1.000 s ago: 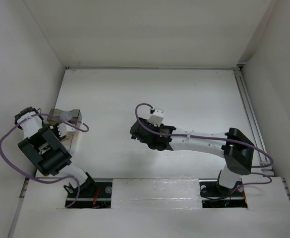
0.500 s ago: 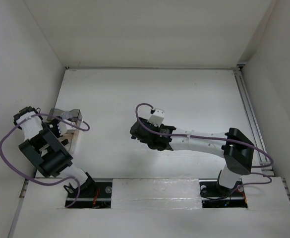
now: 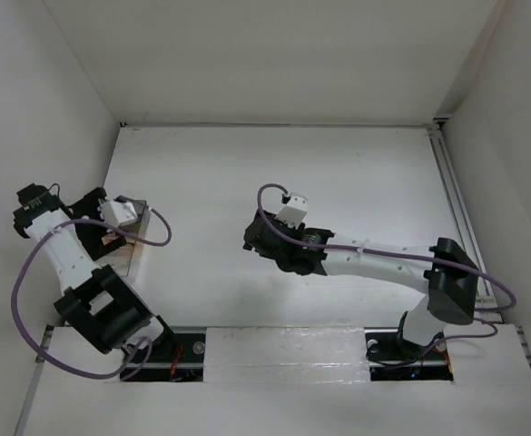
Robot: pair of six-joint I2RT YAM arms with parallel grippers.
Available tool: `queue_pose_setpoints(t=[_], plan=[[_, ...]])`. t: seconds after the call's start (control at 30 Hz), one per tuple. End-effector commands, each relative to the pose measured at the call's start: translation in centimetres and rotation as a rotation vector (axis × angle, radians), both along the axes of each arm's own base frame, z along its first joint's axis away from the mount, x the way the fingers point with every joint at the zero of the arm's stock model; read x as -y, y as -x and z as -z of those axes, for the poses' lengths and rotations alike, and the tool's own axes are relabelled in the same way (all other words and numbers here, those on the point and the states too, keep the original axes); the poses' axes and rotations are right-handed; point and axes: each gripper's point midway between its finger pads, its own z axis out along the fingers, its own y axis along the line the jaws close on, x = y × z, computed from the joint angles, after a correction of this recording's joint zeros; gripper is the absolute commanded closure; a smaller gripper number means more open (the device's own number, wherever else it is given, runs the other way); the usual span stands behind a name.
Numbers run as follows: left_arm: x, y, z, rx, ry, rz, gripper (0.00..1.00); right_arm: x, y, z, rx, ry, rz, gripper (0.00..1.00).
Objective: Sort the stationery into containers
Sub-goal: Place the stationery into the container
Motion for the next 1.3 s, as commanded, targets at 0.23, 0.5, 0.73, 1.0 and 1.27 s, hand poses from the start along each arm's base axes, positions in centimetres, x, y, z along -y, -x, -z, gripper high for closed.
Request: queue_pose_setpoints(t=[0.23,0.5,0.73,1.0,1.27], plan=[[2.6,-4.7,-21.6,0.427,0.586,-0.632,0.00,7.3,1.9,-12.6,0.185,0.020,-0.007,0.21],[6.5,1.5,-31.7,0.717,0.666,-0.816,0.00,15.8,6.9,-17.3,0.236,-0.005,-0.049,0.00],[15.6,11.2,-34.8,1.043,0.612,-0.646,0.00,22.0,8.8,-16.7,0.242,-0.012,-0.068,0.00],[23.7,14.3,-30.7,0.913,0.625,-0.425,0.00,24.3,8.8,-16.1,0.260,0.057,-0.053,0.00],[27.3,15.8,-27.2,0.923,0.592,-0.419,0.00,24.1,8.7,-15.5,0.263,0.045,-0.052,0.00]])
